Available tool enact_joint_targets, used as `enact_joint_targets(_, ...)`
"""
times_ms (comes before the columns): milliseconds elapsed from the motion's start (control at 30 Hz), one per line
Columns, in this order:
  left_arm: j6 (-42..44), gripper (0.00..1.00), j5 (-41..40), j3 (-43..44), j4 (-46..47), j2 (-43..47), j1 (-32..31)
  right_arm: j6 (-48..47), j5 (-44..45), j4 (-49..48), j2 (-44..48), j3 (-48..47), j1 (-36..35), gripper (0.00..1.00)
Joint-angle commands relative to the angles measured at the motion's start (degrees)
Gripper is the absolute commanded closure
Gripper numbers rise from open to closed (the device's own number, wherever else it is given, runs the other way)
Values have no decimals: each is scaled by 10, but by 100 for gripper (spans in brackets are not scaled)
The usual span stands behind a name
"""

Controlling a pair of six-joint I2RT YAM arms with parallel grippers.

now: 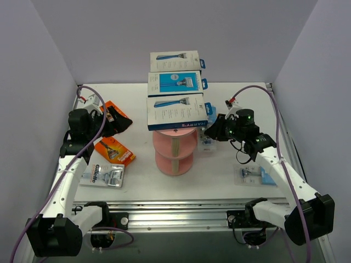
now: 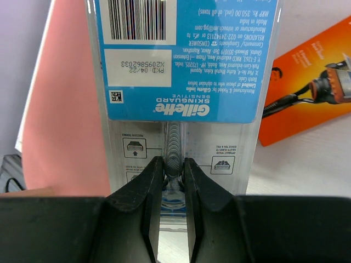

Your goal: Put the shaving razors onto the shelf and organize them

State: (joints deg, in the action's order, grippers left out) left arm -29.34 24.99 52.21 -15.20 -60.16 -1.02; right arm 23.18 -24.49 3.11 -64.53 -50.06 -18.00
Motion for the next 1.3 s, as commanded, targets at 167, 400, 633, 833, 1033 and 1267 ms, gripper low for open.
enact_joint_targets(167,3,3,12,4,30,-5,3,27,-36,-70,13,-10,-23,100)
enact_joint_targets(400,2,3,12,4,29,-6,3,42,-45,-88,11,-2,-32,100)
enact_joint_targets(633,2,3,13,4,29,-7,3,66,-54,-123,8,14,-41,100)
enact_joint_targets(833,1,3,15,4,28,-8,3,81,-55,-142,6,19,-52,100)
enact_joint_targets(1033,1,3,16,4,30,-9,3,90,-53,-155,6,23,-61,100)
enact_joint_targets(1267,1,3,16,4,30,-9,3,94,-47,-161,-4,21,-73,98)
